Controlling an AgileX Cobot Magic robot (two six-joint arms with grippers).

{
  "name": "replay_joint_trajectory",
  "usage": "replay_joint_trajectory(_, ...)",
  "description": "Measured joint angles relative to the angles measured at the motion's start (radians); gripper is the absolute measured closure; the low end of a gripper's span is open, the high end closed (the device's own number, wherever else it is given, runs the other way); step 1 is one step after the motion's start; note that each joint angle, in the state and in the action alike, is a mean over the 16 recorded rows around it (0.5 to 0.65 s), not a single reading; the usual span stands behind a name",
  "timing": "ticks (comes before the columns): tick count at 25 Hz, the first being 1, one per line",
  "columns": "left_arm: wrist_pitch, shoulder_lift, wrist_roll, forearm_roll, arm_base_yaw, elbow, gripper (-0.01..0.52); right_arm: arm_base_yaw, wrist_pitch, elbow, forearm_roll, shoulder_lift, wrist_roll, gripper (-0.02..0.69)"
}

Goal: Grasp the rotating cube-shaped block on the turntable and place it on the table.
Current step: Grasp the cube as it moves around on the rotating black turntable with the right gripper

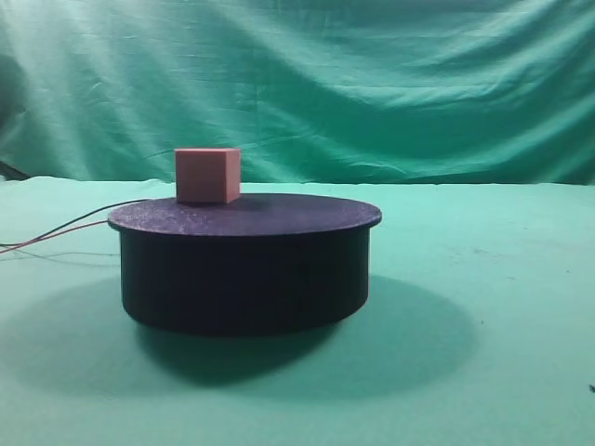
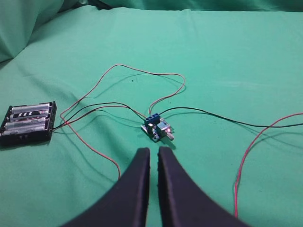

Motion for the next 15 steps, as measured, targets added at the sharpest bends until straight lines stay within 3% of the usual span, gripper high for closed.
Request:
replay_joint_trajectory(9,0.0,0.0,0.0,0.0,0.0,0.0,0.514,0.004,0.237,-0.193,0.052,0.191,-0.013,0.665)
replay_joint_trajectory(15,0.0,0.0,0.0,0.0,0.0,0.0,0.514,0.064,0.35,-0.275,0.219,0.381,-0.196,0.665)
